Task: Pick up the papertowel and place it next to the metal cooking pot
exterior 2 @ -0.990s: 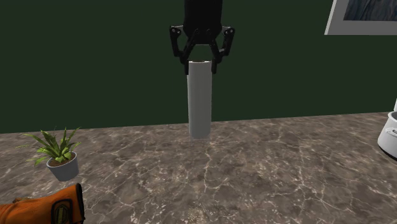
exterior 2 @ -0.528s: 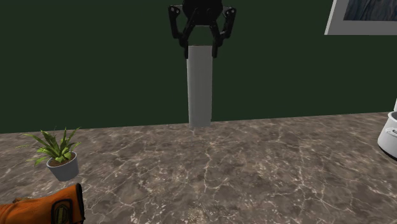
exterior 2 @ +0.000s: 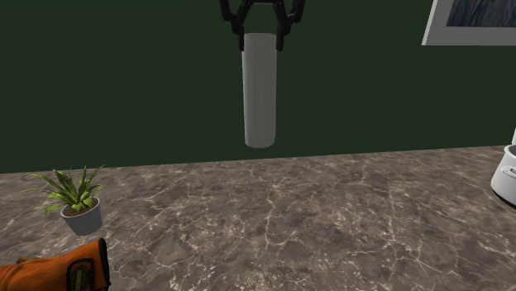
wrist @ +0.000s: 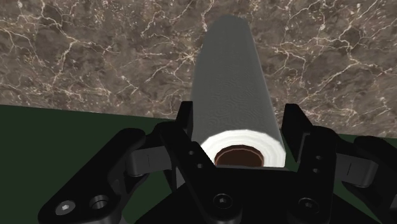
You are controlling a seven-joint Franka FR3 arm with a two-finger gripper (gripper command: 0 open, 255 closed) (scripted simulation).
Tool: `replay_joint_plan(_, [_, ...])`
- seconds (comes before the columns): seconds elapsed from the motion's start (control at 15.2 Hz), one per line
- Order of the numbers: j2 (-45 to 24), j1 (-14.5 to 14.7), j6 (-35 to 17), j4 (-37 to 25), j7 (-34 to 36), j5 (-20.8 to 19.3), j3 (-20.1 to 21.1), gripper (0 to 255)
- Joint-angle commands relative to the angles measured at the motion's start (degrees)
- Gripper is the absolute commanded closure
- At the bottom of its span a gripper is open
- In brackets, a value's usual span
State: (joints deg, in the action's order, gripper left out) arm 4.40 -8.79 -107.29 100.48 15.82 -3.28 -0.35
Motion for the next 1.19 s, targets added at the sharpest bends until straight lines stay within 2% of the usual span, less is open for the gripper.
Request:
replay_joint_plan(0.0, [-0.25, 0.01, 1.68, -1.91, -0.07, 0.02, 0.02, 255])
replay_joint_plan(0.99, [-3.90, 0.06, 14.05, -17.94, -0.67, 0.14, 0.07, 255])
replay_joint_plan(1.12, [-1.71, -1.18, 13.48, -15.30, -3.16, 0.56, -1.22, 255])
